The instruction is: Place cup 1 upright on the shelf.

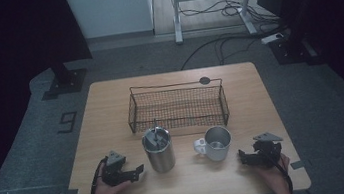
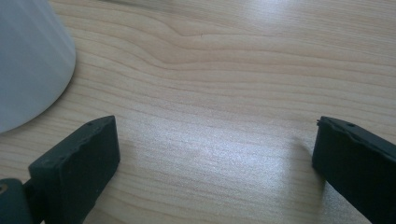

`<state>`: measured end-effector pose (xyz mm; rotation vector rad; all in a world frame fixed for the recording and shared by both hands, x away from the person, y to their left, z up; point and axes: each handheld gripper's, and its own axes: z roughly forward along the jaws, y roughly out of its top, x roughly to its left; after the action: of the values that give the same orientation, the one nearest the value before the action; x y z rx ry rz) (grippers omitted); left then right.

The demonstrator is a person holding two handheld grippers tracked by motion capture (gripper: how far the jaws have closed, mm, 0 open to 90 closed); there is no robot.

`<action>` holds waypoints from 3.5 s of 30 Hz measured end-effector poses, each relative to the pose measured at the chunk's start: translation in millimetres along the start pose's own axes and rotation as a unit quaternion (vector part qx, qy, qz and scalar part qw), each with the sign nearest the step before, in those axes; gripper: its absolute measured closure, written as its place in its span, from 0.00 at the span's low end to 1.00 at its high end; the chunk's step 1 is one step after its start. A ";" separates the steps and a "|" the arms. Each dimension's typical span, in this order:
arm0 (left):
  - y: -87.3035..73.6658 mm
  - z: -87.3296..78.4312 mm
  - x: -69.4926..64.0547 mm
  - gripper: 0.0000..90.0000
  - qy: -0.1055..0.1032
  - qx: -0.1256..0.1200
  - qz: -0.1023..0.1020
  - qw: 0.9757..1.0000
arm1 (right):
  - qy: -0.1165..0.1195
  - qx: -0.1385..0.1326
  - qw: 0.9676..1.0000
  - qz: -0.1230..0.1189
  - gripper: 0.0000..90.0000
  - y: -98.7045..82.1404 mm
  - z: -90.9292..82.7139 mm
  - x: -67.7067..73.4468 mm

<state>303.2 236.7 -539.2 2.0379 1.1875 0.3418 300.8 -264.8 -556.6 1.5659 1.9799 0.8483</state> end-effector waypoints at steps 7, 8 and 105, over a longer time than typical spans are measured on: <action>1.0 -2.8 1.1 0.17 0.001 -0.007 -0.006 1.000 | 0.000 0.000 1.000 0.000 0.01 0.0 0.0 0.0; 1.1 -3.2 1.3 0.17 0.002 -0.007 -0.005 1.000 | 0.000 0.000 1.000 0.000 0.01 0.0 0.0 -0.1; 41.8 -29.3 -63.0 0.01 -0.082 -0.073 0.045 0.993 | 0.002 0.000 1.000 -0.002 0.01 1.6 1.4 -1.9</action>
<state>279.8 185.3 -481.0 1.9557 0.9464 0.2889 303.4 -266.2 -556.5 1.5606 1.9843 0.8513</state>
